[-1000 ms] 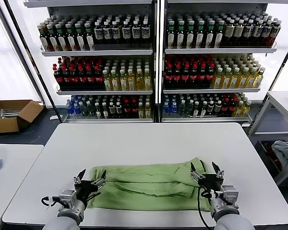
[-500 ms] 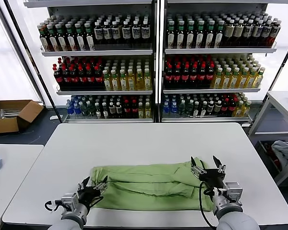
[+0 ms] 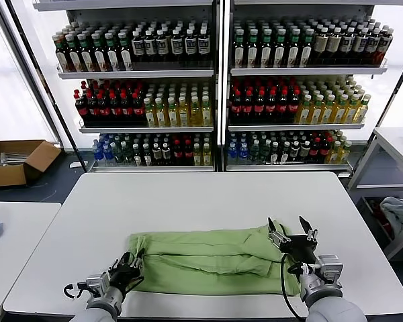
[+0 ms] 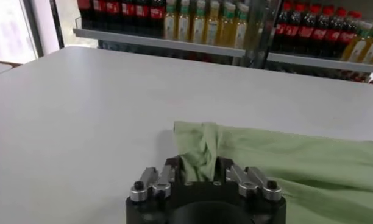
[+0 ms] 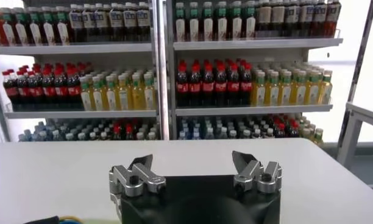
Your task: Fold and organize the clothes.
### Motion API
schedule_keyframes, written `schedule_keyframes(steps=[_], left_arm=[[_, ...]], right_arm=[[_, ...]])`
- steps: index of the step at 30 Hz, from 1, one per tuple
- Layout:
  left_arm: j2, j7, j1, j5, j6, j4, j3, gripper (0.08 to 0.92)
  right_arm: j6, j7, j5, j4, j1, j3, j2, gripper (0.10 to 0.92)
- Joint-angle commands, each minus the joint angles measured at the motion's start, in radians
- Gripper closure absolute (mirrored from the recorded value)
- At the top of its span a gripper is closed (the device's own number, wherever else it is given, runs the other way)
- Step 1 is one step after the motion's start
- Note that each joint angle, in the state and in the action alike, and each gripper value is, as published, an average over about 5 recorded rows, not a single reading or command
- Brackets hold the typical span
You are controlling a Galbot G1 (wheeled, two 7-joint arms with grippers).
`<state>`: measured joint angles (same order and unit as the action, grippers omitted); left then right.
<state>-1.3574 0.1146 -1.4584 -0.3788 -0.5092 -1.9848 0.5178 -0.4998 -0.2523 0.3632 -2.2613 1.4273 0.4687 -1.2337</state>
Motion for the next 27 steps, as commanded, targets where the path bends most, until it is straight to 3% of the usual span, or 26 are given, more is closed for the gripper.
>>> schedule_keyframes(steps=[1, 8, 12, 15, 21, 24, 27], left_arm=[[-0.003, -0.001, -0.001, -0.006, 0.018, 0.016, 0.004, 0.658], [0.008, -0.022, -0.007, 0.001, 0.065, 0.033, 0.04, 0.857], [0.059, -0.033, -0.009, 0.002, 0.095, 0.038, 0.113, 0.896], [0.159, -0.041, -0.011, -0.024, 0.106, 0.04, 0.222, 0.896], [0.435, -0.078, -0.048, -0.081, 0.132, 0.115, 0.491, 0.896], [0.523, -0.098, -0.072, -0.091, 0.144, 0.181, 0.574, 0.896], [0.565, -0.108, -0.088, -0.091, 0.148, 0.215, 0.615, 0.896]], right_arm=[[-0.001, 0.001, 0.001, -0.004, -0.003, 0.0, 0.001, 0.203], [-0.003, 0.001, 0.009, -0.003, -0.01, 0.005, 0.01, 0.203], [-0.004, 0.0, 0.016, -0.006, -0.015, 0.006, 0.014, 0.203], [-0.005, 0.0, 0.024, -0.005, -0.021, 0.006, 0.018, 0.203], [-0.007, -0.001, 0.041, 0.004, -0.044, -0.005, 0.019, 0.203], [-0.009, -0.002, 0.046, 0.008, -0.056, -0.013, 0.014, 0.203], [-0.009, -0.002, 0.048, 0.01, -0.063, -0.019, 0.009, 0.203]])
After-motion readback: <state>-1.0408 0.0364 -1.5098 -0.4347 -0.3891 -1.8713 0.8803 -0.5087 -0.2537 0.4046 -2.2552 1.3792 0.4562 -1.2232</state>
